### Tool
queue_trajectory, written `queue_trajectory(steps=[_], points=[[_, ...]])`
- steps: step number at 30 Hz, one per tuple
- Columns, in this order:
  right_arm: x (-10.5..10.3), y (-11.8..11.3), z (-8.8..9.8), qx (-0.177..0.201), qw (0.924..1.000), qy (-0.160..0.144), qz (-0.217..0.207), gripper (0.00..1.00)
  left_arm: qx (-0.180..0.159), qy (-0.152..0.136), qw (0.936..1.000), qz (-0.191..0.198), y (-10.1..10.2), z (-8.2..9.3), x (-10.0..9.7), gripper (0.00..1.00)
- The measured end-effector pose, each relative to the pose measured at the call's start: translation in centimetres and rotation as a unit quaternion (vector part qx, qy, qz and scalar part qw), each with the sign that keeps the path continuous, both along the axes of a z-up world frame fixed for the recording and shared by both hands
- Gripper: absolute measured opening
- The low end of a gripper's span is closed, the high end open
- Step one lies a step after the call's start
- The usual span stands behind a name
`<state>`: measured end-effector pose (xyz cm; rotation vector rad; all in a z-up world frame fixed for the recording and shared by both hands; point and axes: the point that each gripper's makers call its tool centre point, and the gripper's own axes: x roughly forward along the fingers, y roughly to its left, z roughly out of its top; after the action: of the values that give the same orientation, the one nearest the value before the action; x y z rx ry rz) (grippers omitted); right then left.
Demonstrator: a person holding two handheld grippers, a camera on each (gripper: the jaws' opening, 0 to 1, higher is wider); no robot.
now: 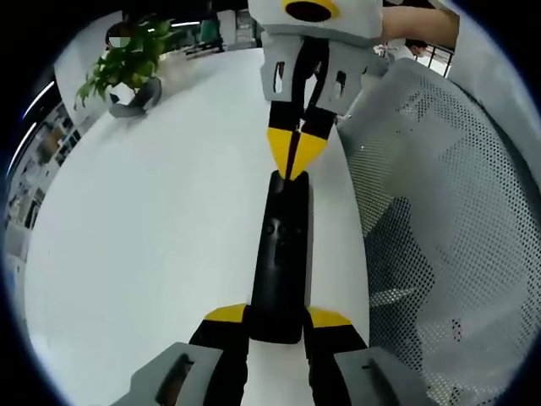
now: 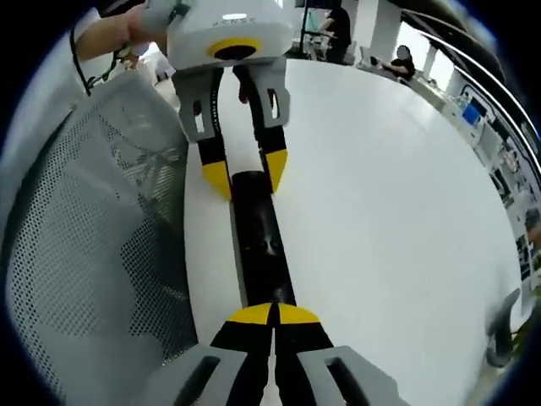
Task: Press the specified remote control buttons in sequence, fully releasing each button before pressing the next.
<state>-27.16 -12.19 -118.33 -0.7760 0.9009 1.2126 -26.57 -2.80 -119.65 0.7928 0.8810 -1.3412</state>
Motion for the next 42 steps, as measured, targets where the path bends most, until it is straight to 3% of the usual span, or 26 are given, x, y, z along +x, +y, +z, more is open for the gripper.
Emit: queue_trajectory(steps=[5, 7, 13, 18, 24, 25, 26, 30, 42], points=[[-0.1, 0.7, 0.2, 0.016, 0.9998, -0.004, -0.009, 0.00, -0.001, -0.002, 1.0000, -0.002, 0.0, 0.0, 0.0, 0.25], [0.2, 0.5, 0.0, 0.000, 0.9999, -0.015, -0.003, 0.00, -0.003, -0.001, 1.0000, -0.002, 0.0, 0.0, 0.0, 0.25], [0.3, 0.6, -0.1, -0.008, 1.0000, 0.001, -0.001, 0.00, -0.004, -0.003, 1.0000, -0.002, 0.0, 0.0, 0.0, 0.25], [0.2, 0.7, -0.2, -0.038, 0.9990, -0.003, 0.024, 0.00, -0.004, -0.004, 1.0000, -0.006, 0.0, 0.0, 0.0, 0.25], [0.3, 0.6, 0.2, 0.036, 0.9986, 0.032, -0.021, 0.00, -0.010, -0.005, 0.9999, -0.002, 0.0, 0.0, -0.1, 0.25], [0.6, 0.9, 0.4, 0.053, 0.9964, 0.037, -0.054, 0.00, -0.013, -0.005, 0.9999, 0.001, 0.1, 0.0, -0.1, 0.25], [0.5, 1.2, 0.5, 0.061, 0.9954, 0.042, -0.061, 0.00, -0.015, -0.006, 0.9999, -0.001, 0.1, 0.0, -0.1, 0.25], [0.3, 1.8, 0.5, 0.044, 0.9987, 0.019, -0.018, 0.00, -0.013, -0.006, 0.9999, -0.001, 0.0, 0.0, -0.1, 0.25], [0.2, 1.9, -0.1, -0.006, 0.9991, 0.001, 0.042, 0.00, -0.016, -0.006, 0.9999, -0.003, 0.0, 0.1, 0.0, 0.25]])
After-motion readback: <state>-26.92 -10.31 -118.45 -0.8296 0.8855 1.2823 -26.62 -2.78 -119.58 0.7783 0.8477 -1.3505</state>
